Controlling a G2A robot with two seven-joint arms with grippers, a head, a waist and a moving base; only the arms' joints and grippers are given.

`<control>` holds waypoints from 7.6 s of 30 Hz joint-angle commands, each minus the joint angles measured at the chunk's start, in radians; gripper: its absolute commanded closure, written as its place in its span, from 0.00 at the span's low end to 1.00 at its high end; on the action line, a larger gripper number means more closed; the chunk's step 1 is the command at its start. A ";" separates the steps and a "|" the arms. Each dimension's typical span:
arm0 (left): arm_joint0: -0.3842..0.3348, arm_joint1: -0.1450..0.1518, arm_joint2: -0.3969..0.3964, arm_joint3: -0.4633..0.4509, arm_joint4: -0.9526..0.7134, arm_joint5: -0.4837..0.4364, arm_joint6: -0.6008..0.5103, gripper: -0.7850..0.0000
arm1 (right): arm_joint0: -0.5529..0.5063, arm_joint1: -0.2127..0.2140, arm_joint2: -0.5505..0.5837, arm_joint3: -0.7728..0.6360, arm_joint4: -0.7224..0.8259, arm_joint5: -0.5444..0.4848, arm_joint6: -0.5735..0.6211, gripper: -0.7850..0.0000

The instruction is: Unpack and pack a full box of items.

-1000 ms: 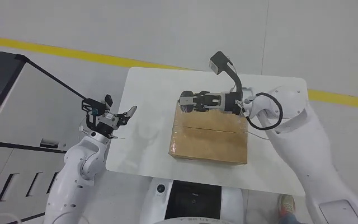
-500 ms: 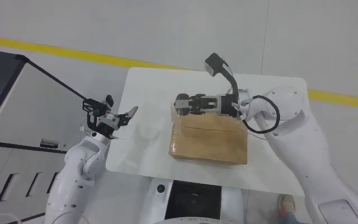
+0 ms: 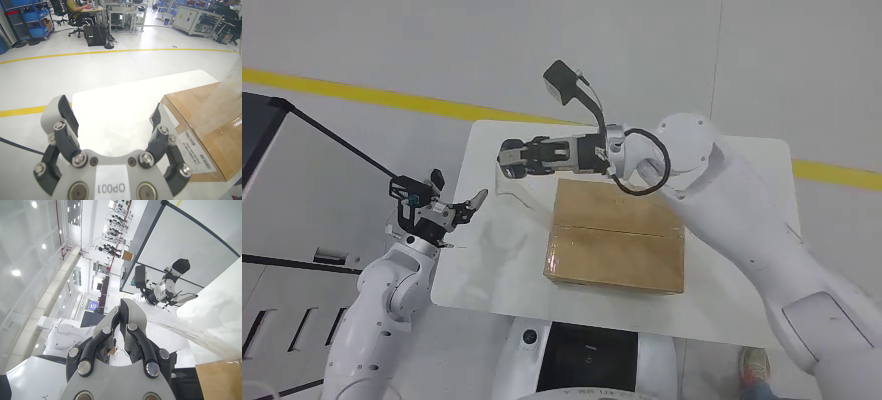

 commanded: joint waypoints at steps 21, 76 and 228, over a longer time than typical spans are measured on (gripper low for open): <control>0.000 0.000 0.000 0.000 0.000 0.000 0.000 0.00 | 0.102 -0.109 -0.102 0.150 0.048 -0.069 -0.026 1.00; -0.020 0.064 -0.094 0.275 0.781 -0.147 0.199 0.00 | -0.449 0.054 0.438 -0.240 -0.225 0.125 0.115 0.00; -0.164 0.177 -0.021 0.092 -1.626 0.163 -1.377 0.00 | -0.851 0.194 0.845 0.004 -0.039 -0.264 0.238 0.16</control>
